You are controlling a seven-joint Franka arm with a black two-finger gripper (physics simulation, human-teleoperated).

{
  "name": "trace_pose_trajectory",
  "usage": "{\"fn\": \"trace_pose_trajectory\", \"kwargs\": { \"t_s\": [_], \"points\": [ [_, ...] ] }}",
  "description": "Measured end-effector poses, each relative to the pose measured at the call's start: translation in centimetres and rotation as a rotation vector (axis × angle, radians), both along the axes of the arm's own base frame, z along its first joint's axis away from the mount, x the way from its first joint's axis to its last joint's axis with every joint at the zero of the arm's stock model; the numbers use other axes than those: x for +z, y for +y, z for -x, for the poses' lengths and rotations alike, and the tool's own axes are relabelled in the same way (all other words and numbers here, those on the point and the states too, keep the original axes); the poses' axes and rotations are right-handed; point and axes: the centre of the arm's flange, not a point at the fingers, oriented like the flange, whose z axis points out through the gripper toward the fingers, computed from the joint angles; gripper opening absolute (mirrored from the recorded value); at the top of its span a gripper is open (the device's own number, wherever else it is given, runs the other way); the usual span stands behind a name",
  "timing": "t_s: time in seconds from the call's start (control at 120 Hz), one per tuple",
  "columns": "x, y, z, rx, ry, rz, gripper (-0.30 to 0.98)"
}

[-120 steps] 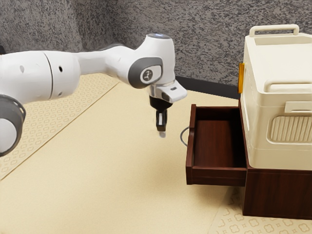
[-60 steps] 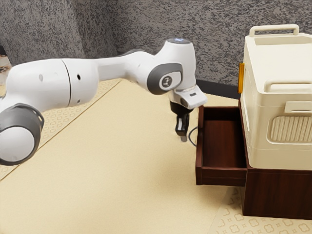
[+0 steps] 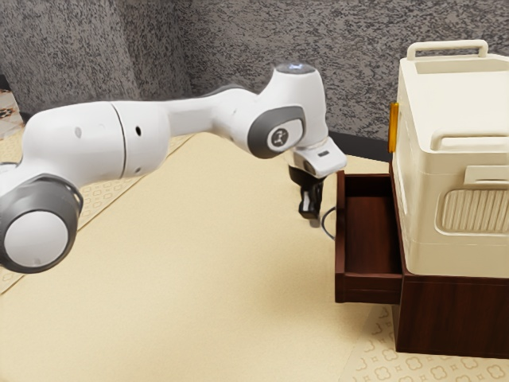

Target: Push the drawer handle with one arm to close the drawer

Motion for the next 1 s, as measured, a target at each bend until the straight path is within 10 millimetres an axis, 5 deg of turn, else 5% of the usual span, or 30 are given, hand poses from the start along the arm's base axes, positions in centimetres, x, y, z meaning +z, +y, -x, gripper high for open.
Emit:
{"fn": "trace_pose_trajectory", "kwargs": {
  "t_s": [0.35, 0.842, 1.0],
  "points": [
    [0.3, -1.8, -0.3, 0.023, -0.02, 0.09, -0.1],
    [0.5, -7.8, 1.2, -0.004, -0.047, 0.209, -0.1],
    [0.8, -8.3, 1.1, -0.002, -0.065, 0.228, -0.1]
  ]
}}
